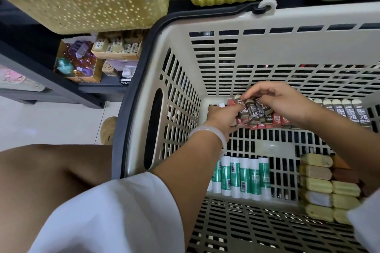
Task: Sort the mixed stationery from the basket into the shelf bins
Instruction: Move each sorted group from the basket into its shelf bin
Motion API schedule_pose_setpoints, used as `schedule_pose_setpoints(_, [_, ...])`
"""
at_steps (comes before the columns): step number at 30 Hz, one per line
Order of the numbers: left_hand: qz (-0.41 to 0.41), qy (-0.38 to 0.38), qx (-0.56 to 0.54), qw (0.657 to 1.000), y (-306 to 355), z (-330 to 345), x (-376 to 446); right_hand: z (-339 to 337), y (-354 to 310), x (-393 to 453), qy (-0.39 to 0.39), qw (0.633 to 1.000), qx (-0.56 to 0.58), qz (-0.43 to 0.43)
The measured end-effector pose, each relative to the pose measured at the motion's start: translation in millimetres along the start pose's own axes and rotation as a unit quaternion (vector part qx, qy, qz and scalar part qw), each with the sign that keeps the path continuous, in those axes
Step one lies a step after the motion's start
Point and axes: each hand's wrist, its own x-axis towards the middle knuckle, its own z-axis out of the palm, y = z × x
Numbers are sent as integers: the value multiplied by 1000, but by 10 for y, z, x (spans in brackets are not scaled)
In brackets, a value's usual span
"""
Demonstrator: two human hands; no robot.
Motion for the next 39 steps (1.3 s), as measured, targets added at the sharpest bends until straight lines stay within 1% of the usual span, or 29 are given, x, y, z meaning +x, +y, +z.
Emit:
schedule_pose_setpoints(3, [-30,-23,-15,999,16,7,-18,32,-29,-8,-2,1000,-14,-6])
schedule_pose_setpoints(5, [-42,-40,-6,998,1,8,-33,64,-56,-20,3,1000,-24,-12])
schedule_pose_setpoints(9, [-30,-47,2,998,7,6,-33,178,-79,-36,8,1000,-22,-11])
schedule_pose_setpoints(11, [-31,-53,-8,998,29,3,-33,254,-77,-40,19,1000,11,-7])
schedule_pose_setpoints(14, [-52,-79,-45,995,43,-31,-30,334,-70,-38,83,991,104,-1])
schedule_pose_setpoints(17, [-54,-82,-52,994,30,-46,-32,375,-44,-50,132,976,174,15])
schedule_pose_setpoints(21, [-40,-95,-78,992,27,-13,-68,393,-46,-73,158,974,161,20])
schedule_pose_setpoints(23, [-45,-102,-95,989,45,-15,-95,396,-72,-81,166,975,147,22])
schedule_pose_setpoints(27, [-49,-109,-114,986,65,-20,-171,410,-215,-127,157,979,129,22])
schedule_pose_setpoints(29, [-53,-127,-119,983,66,-17,-241,388,-314,-158,165,977,132,27])
schedule_pose_setpoints(31, [-59,-149,-142,977,60,-24,-315,366,-393,-189,209,968,136,34])
schedule_pose_setpoints(34, [-57,-179,-161,969,65,-53,-436,373,-467,-242,282,944,163,45])
schedule_pose_setpoints(36, [-48,-192,-169,965,97,-64,-530,388,-527,-291,307,929,198,59])
schedule_pose_setpoints(39, [-19,-221,-164,961,247,-42,-691,404,-644,-357,323,914,234,69])
